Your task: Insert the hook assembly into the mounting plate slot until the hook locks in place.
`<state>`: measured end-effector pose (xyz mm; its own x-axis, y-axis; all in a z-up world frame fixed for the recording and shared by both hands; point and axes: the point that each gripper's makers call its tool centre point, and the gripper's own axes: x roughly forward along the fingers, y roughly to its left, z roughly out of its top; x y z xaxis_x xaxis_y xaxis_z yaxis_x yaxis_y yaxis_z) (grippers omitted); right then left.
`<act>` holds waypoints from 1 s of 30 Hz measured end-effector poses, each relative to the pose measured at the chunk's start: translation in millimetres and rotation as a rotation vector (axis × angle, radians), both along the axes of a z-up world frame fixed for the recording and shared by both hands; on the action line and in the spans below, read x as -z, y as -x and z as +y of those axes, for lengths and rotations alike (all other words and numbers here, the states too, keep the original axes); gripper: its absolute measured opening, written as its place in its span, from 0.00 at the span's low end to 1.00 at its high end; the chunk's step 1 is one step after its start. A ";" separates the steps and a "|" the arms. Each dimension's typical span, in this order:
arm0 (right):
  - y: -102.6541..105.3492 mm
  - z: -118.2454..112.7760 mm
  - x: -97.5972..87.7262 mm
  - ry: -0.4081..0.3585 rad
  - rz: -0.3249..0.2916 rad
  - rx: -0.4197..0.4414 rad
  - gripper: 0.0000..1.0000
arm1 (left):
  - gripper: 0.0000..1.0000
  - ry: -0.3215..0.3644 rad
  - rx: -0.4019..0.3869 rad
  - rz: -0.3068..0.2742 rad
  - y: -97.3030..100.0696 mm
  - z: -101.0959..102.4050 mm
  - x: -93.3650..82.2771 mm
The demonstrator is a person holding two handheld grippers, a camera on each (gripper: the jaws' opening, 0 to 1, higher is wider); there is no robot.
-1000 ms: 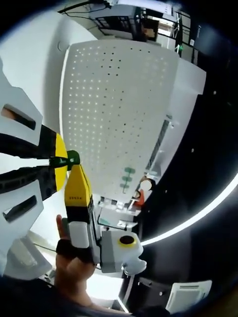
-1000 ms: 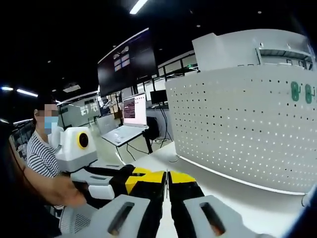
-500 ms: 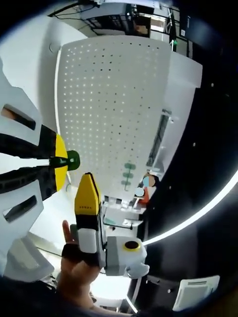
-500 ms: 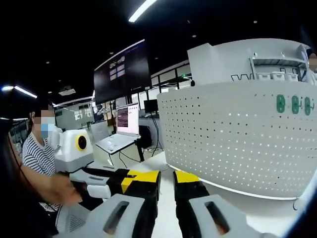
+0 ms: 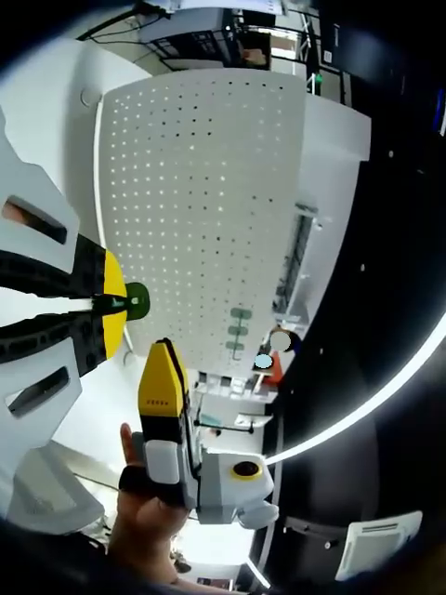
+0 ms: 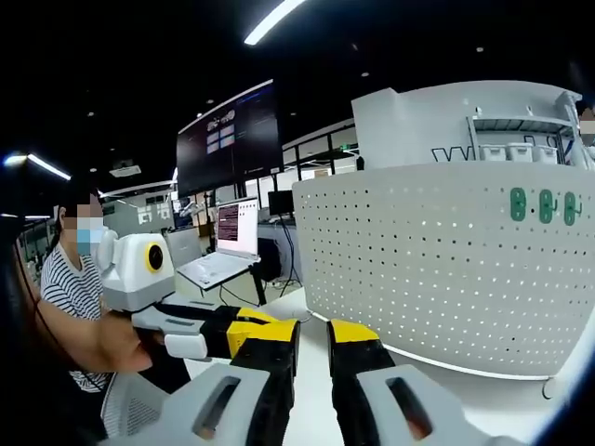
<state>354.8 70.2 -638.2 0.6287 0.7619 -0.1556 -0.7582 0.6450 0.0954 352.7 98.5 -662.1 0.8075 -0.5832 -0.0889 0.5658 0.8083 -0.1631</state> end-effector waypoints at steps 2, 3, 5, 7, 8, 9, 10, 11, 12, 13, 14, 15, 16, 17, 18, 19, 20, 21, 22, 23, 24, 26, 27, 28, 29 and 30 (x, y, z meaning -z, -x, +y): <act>0.2 -1.9 -2.5 -0.003 -0.005 0.004 0.11 | 0.03 -0.006 0.001 -0.005 -0.6 -1.3 -1.8; 0.1 -3.2 -3.6 -0.004 -0.008 0.007 0.11 | 0.03 -0.007 0.001 -0.006 -1.2 -1.9 -2.5; -0.1 -6.9 -6.9 -0.005 -0.017 0.014 0.11 | 0.03 -0.013 0.003 -0.007 -2.2 -4.4 -4.4; -0.1 -12.2 -11.2 -0.003 -0.036 0.027 0.11 | 0.03 -0.024 0.006 -0.014 -2.9 -7.0 -7.2; 0.1 -15.6 -13.4 0.003 -0.050 0.034 0.11 | 0.03 -0.028 0.007 -0.016 -3.5 -7.9 -8.1; 0.1 -18.0 -14.8 0.008 -0.059 0.039 0.11 | 0.03 -0.034 0.006 -0.019 -4.4 -9.1 -9.6; 0.6 -20.1 -15.7 0.014 -0.065 0.043 0.11 | 0.03 -0.035 0.006 -0.021 -5.1 -9.7 -10.6; 1.1 -23.9 -18.3 0.019 -0.078 0.051 0.11 | 0.03 -0.037 0.006 -0.022 -5.9 -10.3 -11.9; 1.5 -26.0 -20.2 0.022 -0.087 0.055 0.11 | 0.03 -0.040 0.002 -0.024 -7.8 -10.9 -13.8; 1.8 -28.4 -22.0 0.027 -0.098 0.060 0.12 | 0.03 -0.043 -0.001 -0.026 -8.8 -11.3 -15.6; 2.3 -31.9 -24.7 0.035 -0.113 0.068 0.12 | 0.03 -0.045 -0.003 -0.031 -9.9 -12.2 -19.0; 2.5 -34.7 -26.9 0.037 -0.125 0.076 0.13 | 0.03 -0.047 -0.004 -0.037 -10.6 -13.2 -21.7; 2.6 -37.3 -29.0 0.041 -0.138 0.083 0.14 | 0.03 -0.053 -0.008 -0.043 -11.7 -14.7 -25.5; 3.5 -40.8 -30.3 0.048 -0.146 0.089 0.14 | 0.03 -0.059 -0.010 -0.047 -12.5 -16.0 -28.0; 4.2 -43.1 -31.5 0.050 -0.152 0.093 0.15 | 0.03 -0.065 -0.012 -0.052 -13.2 -17.4 -30.3; 5.4 -46.5 -33.2 0.050 -0.159 0.099 0.15 | 0.03 -0.071 -0.013 -0.057 -13.9 -19.1 -32.7; 6.1 -48.6 -34.1 0.050 -0.161 0.101 0.15 | 0.03 -0.076 -0.012 -0.061 -15.0 -22.0 -35.6; 6.8 -52.0 -36.0 0.047 -0.168 0.108 0.16 | 0.03 -0.081 -0.014 -0.065 -15.9 -23.7 -37.6; 7.4 -54.1 -36.9 0.046 -0.172 0.112 0.16 | 0.03 -0.091 -0.018 -0.074 -17.5 -25.9 -40.6; 8.2 -57.4 -38.5 0.045 -0.180 0.119 0.17 | 0.03 -0.095 -0.020 -0.079 -18.3 -27.6 -42.6; 8.5 -58.5 -38.9 0.045 -0.182 0.121 0.17 | 0.03 -0.101 -0.024 -0.084 -19.7 -30.3 -45.5; 9.6 -63.8 -40.1 0.044 -0.187 0.128 0.18 | 0.03 -0.105 -0.030 -0.088 -21.8 -33.4 -48.8; 10.0 -67.3 -40.7 0.043 -0.189 0.134 0.18 | 0.03 -0.111 -0.033 -0.091 -23.2 -36.1 -50.6; 10.2 -69.6 -41.4 0.040 -0.190 0.139 0.19 | 0.03 -0.117 -0.036 -0.093 -24.4 -37.7 -51.7; 10.6 -72.6 -42.6 0.034 -0.192 0.145 0.21 | 0.03 -0.125 -0.046 -0.096 -26.3 -39.4 -53.0; 11.0 -74.3 -43.2 0.034 -0.194 0.147 0.21 | 0.03 -0.128 -0.050 -0.097 -27.5 -40.7 -53.9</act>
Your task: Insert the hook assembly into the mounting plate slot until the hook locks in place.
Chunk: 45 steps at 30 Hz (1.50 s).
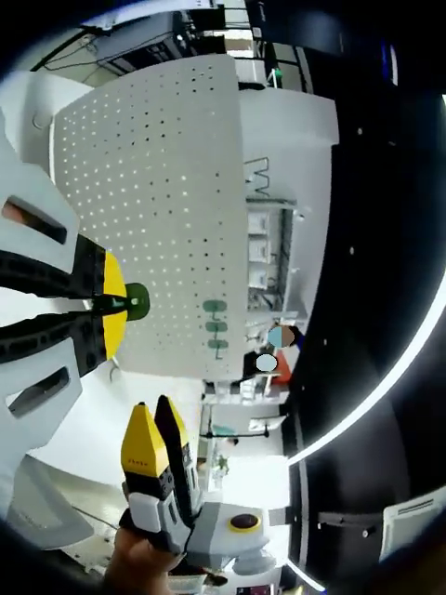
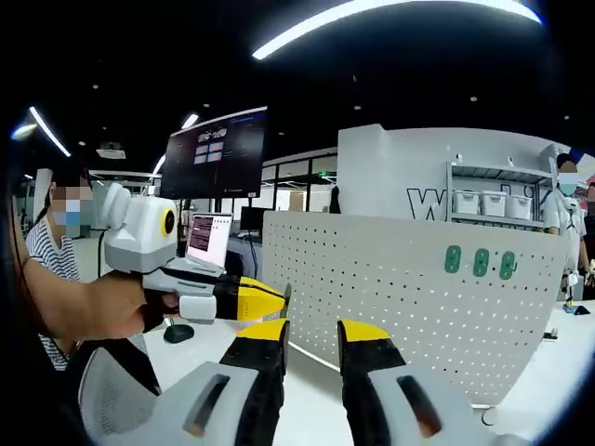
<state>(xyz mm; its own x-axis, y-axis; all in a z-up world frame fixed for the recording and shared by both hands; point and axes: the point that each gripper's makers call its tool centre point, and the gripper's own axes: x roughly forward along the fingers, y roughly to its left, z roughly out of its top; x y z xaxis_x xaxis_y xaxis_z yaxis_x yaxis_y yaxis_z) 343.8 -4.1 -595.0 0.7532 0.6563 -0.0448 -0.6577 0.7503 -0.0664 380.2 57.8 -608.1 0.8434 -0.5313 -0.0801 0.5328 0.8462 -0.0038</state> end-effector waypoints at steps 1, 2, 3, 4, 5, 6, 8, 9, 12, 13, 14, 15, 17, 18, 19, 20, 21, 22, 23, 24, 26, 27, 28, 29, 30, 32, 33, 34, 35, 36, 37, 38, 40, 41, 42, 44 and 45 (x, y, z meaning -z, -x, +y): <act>0.4 -1.7 -0.6 0.002 -0.004 0.002 0.21 | 0.03 -0.001 -0.004 -0.001 -1.7 -2.1 -1.4; 1.0 -4.5 -1.8 0.003 -0.009 0.006 0.22 | 0.03 -0.003 -0.009 -0.002 -3.1 -3.2 -2.1; 1.5 -6.4 -2.9 0.003 -0.014 0.010 0.22 | 0.03 -0.017 -0.019 0.000 -5.1 -4.8 -2.2; 2.3 -9.2 -4.4 0.004 -0.021 0.013 0.23 | 0.03 -0.024 -0.021 -0.002 -6.1 -6.5 -2.6; 2.5 -11.1 -4.9 0.004 -0.023 0.015 0.24 | 0.03 -0.028 -0.021 -0.002 -7.2 -8.2 -2.7; 2.9 -14.5 -5.8 0.002 -0.027 0.019 0.25 | 0.03 -0.032 -0.024 0.002 -8.5 -9.8 -2.4; 2.7 -21.0 -6.7 0.004 -0.038 0.031 0.28 | 0.03 -0.040 -0.027 0.004 -10.9 -13.8 -2.3; 2.6 -23.8 -6.7 0.005 -0.038 0.032 0.29 | 0.03 -0.043 -0.029 0.003 -11.7 -15.5 -2.4; 2.2 -33.5 -5.7 0.004 -0.030 0.034 0.32 | 0.03 -0.052 -0.033 0.001 -15.7 -21.9 -3.1; 2.3 -36.2 -5.6 0.003 -0.028 0.033 0.33 | 0.03 -0.052 -0.034 0.002 -17.0 -23.2 -3.4; 3.6 -38.9 -5.8 -0.007 -0.023 0.021 0.35 | 0.03 -0.054 -0.036 0.002 -18.9 -25.2 -4.1; 3.9 -39.9 -6.0 -0.011 -0.021 0.018 0.36 | 0.03 -0.055 -0.037 0.001 -19.6 -25.9 -4.4; 4.2 -47.8 -6.5 -0.023 -0.019 0.019 0.41 | 0.03 -0.062 -0.042 -0.003 -24.4 -29.3 -6.4; 4.2 -50.7 -6.6 -0.028 -0.018 0.016 0.44 | 0.03 -0.063 -0.046 -0.005 -26.3 -30.2 -7.4; 4.1 -52.6 -6.0 -0.029 -0.014 0.014 0.47 | 0.03 -0.062 -0.050 -0.007 -28.5 -31.2 -8.8; 3.9 -55.8 -4.8 -0.028 -0.009 0.013 0.50 | 0.03 -0.060 -0.052 -0.011 -31.9 -33.4 -11.1; 3.7 -58.1 -4.2 -0.027 -0.006 0.012 0.53 | 0.03 -0.060 -0.054 -0.011 -34.6 -35.2 -12.5; 3.8 -60.1 -3.7 -0.026 -0.004 0.009 0.56 | 0.03 -0.064 -0.058 -0.018 -38.7 -37.8 -15.2; 3.7 -62.9 -2.8 -0.023 0.002 0.005 0.58 | 0.03 -0.066 -0.062 -0.022 -41.4 -39.3 -16.8; 3.7 -65.2 -2.2 -0.019 0.004 0.004 0.59 | 0.03 -0.071 -0.066 -0.027 -46.1 -42.0 -19.2; 3.4 -71.0 -3.1 -0.017 -0.002 0.002 0.62 | 0.03 -0.073 -0.071 -0.030 -55.0 -46.0 -22.1; 3.1 -72.8 -3.6 -0.017 -0.002 -0.002 0.63 | 0.03 -0.072 -0.074 -0.032 -58.0 -47.8 -23.6; 2.4 -74.7 -3.6 -0.016 0.000 -0.002 0.64 | 0.03 -0.071 -0.079 -0.034 -60.8 -49.3 -25.1; 1.4 -78.1 -4.3 -0.014 -0.002 -0.002 0.64 | 0.03 -0.073 -0.085 -0.040 -66.1 -51.8 -27.1; 0.4 -80.4 -5.4 -0.014 -0.008 -0.001 0.65 | 0.03 -0.074 -0.088 -0.042 -69.5 -53.5 -28.1; -2.7 -85.6 -7.4 -0.016 -0.011 0.000 0.65 | 0.03 -0.074 -0.097 -0.046 -75.7 -57.6 -30.2; -4.5 -89.0 -8.5 -0.015 -0.014 0.003 0.66 | 0.03 -0.067 -0.102 -0.054 -79.4 -59.4 -32.0; -5.4 -91.2 -10.0 -0.018 -0.019 0.005 0.66 | 0.03 -0.058 -0.104 -0.063 -82.1 -61.0 -33.8; -6.2 -92.7 -10.7 -0.019 -0.020 0.005 0.66 | 0.03 -0.052 -0.109 -0.068 -85.7 -62.4 -35.1; -7.5 -94.6 -10.8 -0.018 -0.018 0.002 0.66 | 0.03 -0.052 -0.118 -0.077 -88.7 -63.2 -36.3; -8.3 -95.6 -10.2 -0.015 -0.016 0.001 0.66 | 0.03 -0.058 -0.124 -0.086 -91.4 -64.2 -37.3; -9.6 -97.9 -9.3 -0.009 -0.016 0.005 0.66 | 0.03 -0.064 -0.130 -0.090 -95.5 -66.1 -38.1; -11.3 -101.1 -9.0 -0.011 -0.020 0.006 0.66 | 0.03 -0.062 -0.137 -0.105 -101.2 -68.7 -41.7; -12.3 -102.0 -8.6 -0.014 -0.018 0.005 0.66 | 0.03 -0.061 -0.142 -0.112 -104.0 -69.9 -43.8; -13.6 -103.2 -7.8 -0.014 -0.016 0.005 0.66 | 0.03 -0.063 -0.155 -0.130 -108.6 -71.1 -47.4; -15.5 -104.7 -6.5 -0.011 -0.015 0.005 0.66 | 0.03 -0.067 -0.164 -0.142 -115.4 -75.0 -49.4; -16.7 -106.0 -5.6 -0.010 -0.013 0.004 0.66 | 0.03 -0.069 -0.169 -0.152 -118.8 -76.8 -50.4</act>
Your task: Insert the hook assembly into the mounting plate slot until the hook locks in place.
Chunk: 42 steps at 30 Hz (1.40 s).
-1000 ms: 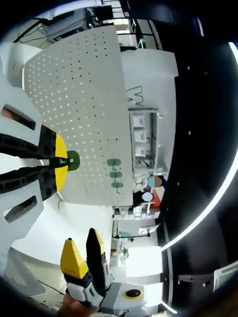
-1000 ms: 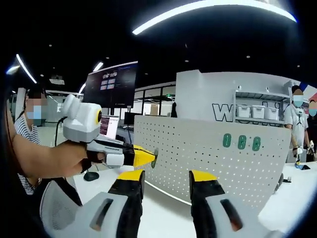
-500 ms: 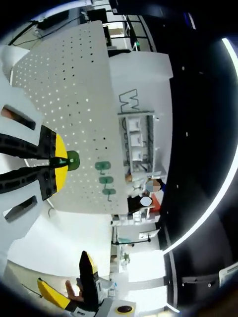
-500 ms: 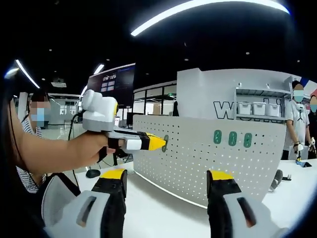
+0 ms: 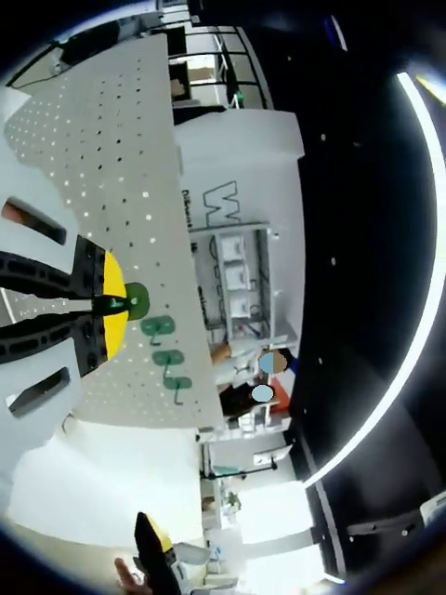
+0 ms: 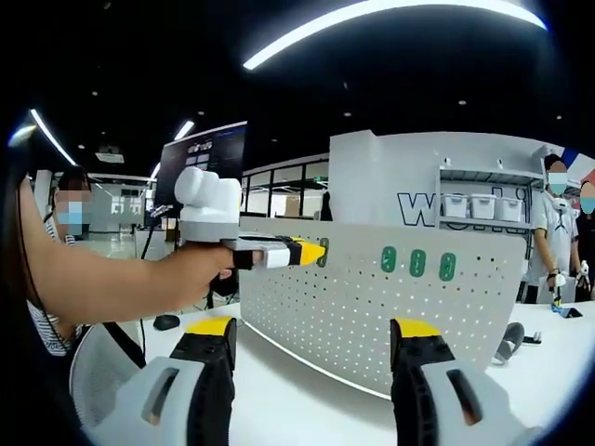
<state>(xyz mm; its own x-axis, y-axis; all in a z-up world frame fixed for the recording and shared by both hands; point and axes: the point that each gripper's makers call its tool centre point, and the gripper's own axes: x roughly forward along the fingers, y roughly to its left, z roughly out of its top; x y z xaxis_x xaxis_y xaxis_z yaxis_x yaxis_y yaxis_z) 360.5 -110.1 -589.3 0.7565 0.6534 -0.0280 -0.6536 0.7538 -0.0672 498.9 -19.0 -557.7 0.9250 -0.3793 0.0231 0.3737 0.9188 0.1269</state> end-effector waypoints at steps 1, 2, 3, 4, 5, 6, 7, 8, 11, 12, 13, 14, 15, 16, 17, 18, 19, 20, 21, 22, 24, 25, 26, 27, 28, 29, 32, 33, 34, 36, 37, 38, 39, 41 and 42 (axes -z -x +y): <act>-0.3 -0.5 0.2 0.000 0.001 0.000 0.66 | 0.03 -0.003 -0.009 -0.016 -4.1 -1.8 -1.5; -1.9 -2.6 0.9 -0.002 0.002 0.001 0.66 | 0.03 -0.004 -0.010 -0.024 -6.8 -4.1 -1.8; -2.5 -3.2 1.1 -0.002 0.002 0.001 0.66 | 0.02 -0.013 -0.020 -0.025 -11.3 -5.7 -0.8; -4.0 -4.6 1.7 -0.002 0.002 0.001 0.65 | 0.02 -0.022 -0.031 -0.030 -14.0 -6.3 -0.8; -4.9 -5.4 2.1 -0.002 0.003 0.000 0.65 | 0.02 -0.020 -0.031 -0.034 -15.9 -7.9 -1.0; -6.4 -7.0 2.7 -0.002 0.004 0.000 0.65 | 0.02 -0.016 -0.035 -0.036 -19.6 -9.6 -0.6; -7.4 -8.2 3.0 -0.003 0.004 0.001 0.65 | 0.02 -0.023 -0.045 -0.037 -22.7 -9.4 0.4; -9.1 -10.1 3.5 -0.004 0.005 0.003 0.65 | 0.02 -0.028 -0.055 -0.033 -27.2 -9.5 2.2; -13.6 -14.6 5.7 -0.008 0.010 0.008 0.65 | 0.02 -0.029 -0.066 -0.030 -35.2 -10.9 3.2; -14.9 -15.6 6.5 -0.008 0.012 0.009 0.65 | 0.02 -0.036 -0.072 -0.037 -38.6 -12.1 1.7; -15.9 -16.3 7.1 -0.008 0.013 0.009 0.65 | 0.03 -0.027 -0.072 -0.036 -40.4 -12.7 0.1; -17.4 -17.6 8.1 -0.008 0.015 0.010 0.65 | 0.03 -0.028 -0.084 -0.043 -43.9 -12.6 -2.1; -18.3 -18.6 8.5 -0.009 0.017 0.011 0.65 | 0.03 -0.057 -0.097 -0.055 -46.5 -11.4 -3.2; -19.6 -19.9 9.0 -0.011 0.018 0.011 0.65 | 0.03 -0.056 -0.092 -0.053 -50.1 -14.4 -2.4; -20.3 -20.4 9.2 -0.013 0.019 0.010 0.65 | 0.03 -0.054 -0.096 -0.052 -52.5 -14.3 -2.2; -21.5 -20.8 10.1 -0.011 0.022 0.009 0.65 | 0.03 -0.056 -0.106 -0.050 -54.8 -13.8 -1.6; -22.1 -21.0 10.7 -0.010 0.023 0.008 0.65 | 0.03 -0.062 -0.112 -0.047 -58.3 -14.2 -0.1; -22.9 -21.5 11.0 -0.009 0.024 0.007 0.65 | 0.03 -0.065 -0.122 -0.049 -59.9 -12.9 0.1; -23.6 -21.8 11.0 -0.010 0.024 0.006 0.65 | 0.03 -0.066 -0.130 -0.054 -62.5 -11.7 0.2; -24.6 -22.7 10.9 -0.011 0.023 0.006 0.65 | 0.03 -0.050 -0.129 -0.045 -64.3 -11.3 1.0; -26.6 -24.5 11.7 -0.012 0.024 0.006 0.65 | 0.03 -0.057 -0.148 -0.049 -68.6 -9.0 1.7; -28.0 -25.7 12.9 -0.011 0.028 0.007 0.65 | 0.03 -0.042 -0.147 -0.041 -70.3 -8.7 2.2; -28.8 -26.5 13.8 -0.009 0.029 0.007 0.65 | 0.03 -0.042 -0.151 -0.044 -70.7 -9.0 2.2; -30.0 -28.1 15.2 -0.007 0.034 0.008 0.65 | 0.03 -0.056 -0.167 -0.051 -72.3 -7.6 2.5; -30.3 -28.6 15.5 -0.007 0.035 0.008 0.65 | 0.03 -0.052 -0.164 -0.049 -72.6 -8.5 3.0; -30.8 -29.9 16.4 -0.007 0.036 0.008 0.65 | 0.03 -0.035 -0.162 -0.045 -73.2 -9.4 3.4; -32.0 -31.0 18.1 -0.002 0.039 0.008 0.65 | 0.03 -0.037 -0.167 -0.054 -75.3 -12.5 3.5; -32.5 -31.4 19.0 -0.001 0.042 0.007 0.65 | 0.03 -0.030 -0.165 -0.055 -75.6 -14.1 3.4; -32.8 -31.8 19.1 -0.001 0.042 0.008 0.65 | 0.03 -0.032 -0.170 -0.061 -76.3 -14.2 2.7; -32.9 -33.0 18.0 -0.003 0.038 0.007 0.65 | 0.03 -0.037 -0.178 -0.070 -77.7 -13.8 1.4; -32.9 -33.8 17.0 -0.004 0.036 0.006 0.64 | 0.03 -0.029 -0.180 -0.068 -78.8 -13.3 1.2; -33.1 -34.2 16.6 -0.003 0.035 0.006 0.64 | 0.03 -0.023 -0.179 -0.065 -79.6 -13.6 1.6; -33.3 -35.0 16.1 0.000 0.033 0.007 0.64 | 0.03 -0.022 -0.181 -0.060 -80.4 -14.0 2.4; -34.1 -37.2 15.4 -0.002 0.030 0.010 0.64 | 0.03 -0.040 -0.187 -0.070 -80.4 -15.2 2.3; -34.3 -37.7 15.3 -0.004 0.030 0.010 0.64 | 0.03 -0.043 -0.190 -0.071 -80.6 -15.3 2.6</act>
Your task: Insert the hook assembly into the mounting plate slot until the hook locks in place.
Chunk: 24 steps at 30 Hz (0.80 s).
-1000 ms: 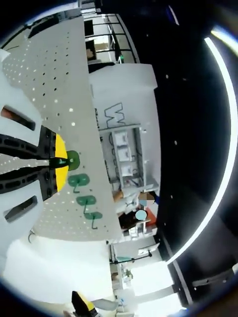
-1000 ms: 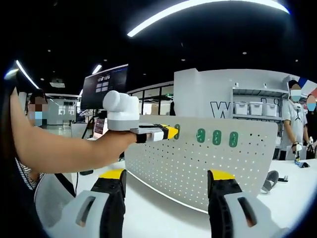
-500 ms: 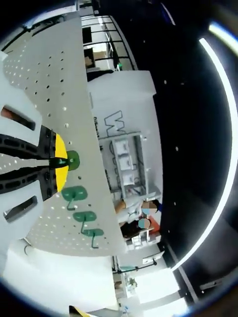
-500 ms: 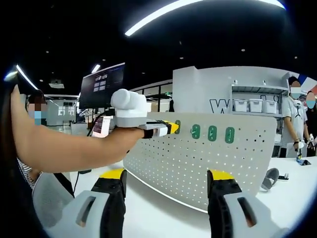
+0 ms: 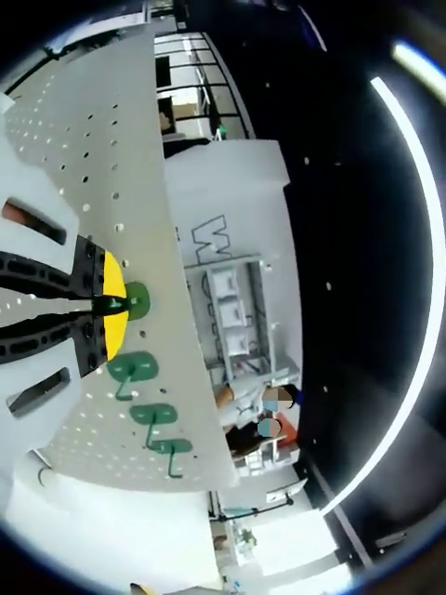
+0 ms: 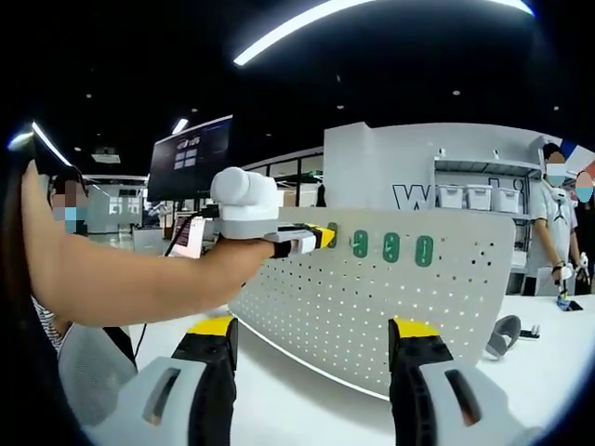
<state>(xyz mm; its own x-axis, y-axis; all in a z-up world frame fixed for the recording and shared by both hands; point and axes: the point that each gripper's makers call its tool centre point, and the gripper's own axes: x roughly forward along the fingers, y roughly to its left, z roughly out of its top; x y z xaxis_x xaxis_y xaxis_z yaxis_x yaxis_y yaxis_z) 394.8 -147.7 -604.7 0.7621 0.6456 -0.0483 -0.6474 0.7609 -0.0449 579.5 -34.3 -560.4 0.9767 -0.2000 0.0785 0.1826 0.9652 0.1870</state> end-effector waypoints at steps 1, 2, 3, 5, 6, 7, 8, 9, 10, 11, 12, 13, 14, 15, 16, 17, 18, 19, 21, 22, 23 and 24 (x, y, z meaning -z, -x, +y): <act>-0.2 -0.9 0.3 -0.003 0.001 0.001 0.64 | 0.03 -0.003 -0.002 0.001 -0.3 0.0 0.4; -0.3 -1.1 1.1 -0.002 0.003 0.000 0.64 | 0.03 -0.005 -0.003 0.002 -0.8 -0.2 0.8; -0.1 -1.0 2.5 0.001 0.006 -0.001 0.64 | 0.03 -0.005 -0.006 0.005 -1.4 0.4 1.6; -0.5 -1.0 4.7 0.003 0.010 -0.002 0.64 | 0.03 0.000 -0.013 0.012 -2.0 1.5 4.2; -0.7 -1.0 5.4 0.002 0.012 -0.003 0.64 | 0.03 -0.012 -0.019 0.005 -2.4 1.2 4.9; -0.9 -0.8 5.8 0.001 0.013 -0.004 0.64 | 0.03 -0.021 -0.019 -0.002 -2.6 0.4 4.3; -1.2 -0.5 6.7 0.001 0.015 -0.006 0.63 | 0.03 -0.026 -0.023 -0.002 -3.0 0.2 4.9; -1.4 -0.3 7.4 0.003 0.017 -0.007 0.63 | 0.03 -0.028 -0.025 -0.004 -3.4 0.3 5.2; -1.6 -0.1 7.9 0.003 0.018 -0.009 0.63 | 0.03 -0.025 -0.029 -0.006 -3.9 0.7 5.0; -1.6 0.1 7.9 0.002 0.018 -0.010 0.63 | 0.03 -0.023 -0.032 -0.007 -4.1 0.8 4.9; -1.8 0.0 7.9 0.001 0.018 -0.011 0.63 | 0.03 -0.021 -0.035 -0.006 -4.7 0.9 4.9; -2.0 -0.1 7.8 0.001 0.018 -0.011 0.63 | 0.03 -0.031 -0.042 -0.010 -5.1 0.0 5.1; -2.7 -1.1 7.4 -0.002 0.017 -0.010 0.63 | 0.03 -0.048 -0.047 -0.014 -5.4 -0.6 5.6; -2.7 -1.5 7.3 -0.003 0.017 -0.010 0.63 | 0.03 -0.071 -0.055 -0.023 -5.4 -0.8 5.5; -3.0 -2.5 7.5 -0.007 0.018 -0.010 0.62 | 0.04 -0.073 -0.060 -0.025 -5.8 -1.3 5.6; -3.5 -3.1 7.9 -0.009 0.019 -0.009 0.62 | 0.04 -0.077 -0.063 -0.025 -6.1 -1.3 5.2; -4.0 -3.5 9.4 -0.009 0.024 -0.010 0.62 | 0.04 -0.096 -0.067 -0.026 -6.3 -1.0 5.1; -4.1 -3.4 10.3 -0.008 0.027 -0.010 0.62 | 0.04 -0.129 -0.076 -0.022 -6.0 -1.3 6.2; -3.9 -2.9 11.7 -0.011 0.030 -0.015 0.61 | 0.06 -0.169 -0.090 -0.021 -6.7 -1.4 7.4; -3.8 -2.5 12.3 -0.014 0.033 -0.017 0.61 | 0.05 -0.208 -0.105 -0.022 -7.2 -3.2 9.8; -3.6 -2.3 12.4 -0.015 0.035 -0.018 0.61 | 0.05 -0.242 -0.117 -0.041 -7.6 -3.1 7.7; -3.5 -2.3 12.3 -0.016 0.034 -0.019 0.60 | 0.05 -0.237 -0.116 -0.033 -8.4 -4.4 10.0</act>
<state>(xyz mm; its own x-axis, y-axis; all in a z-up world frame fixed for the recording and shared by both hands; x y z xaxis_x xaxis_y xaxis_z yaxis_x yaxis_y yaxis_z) 398.2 -150.0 -616.9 0.7478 0.6609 -0.0632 -0.6627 0.7488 -0.0105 587.9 -38.7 -570.4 0.9918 -0.1031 0.0753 0.0628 0.9078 0.4147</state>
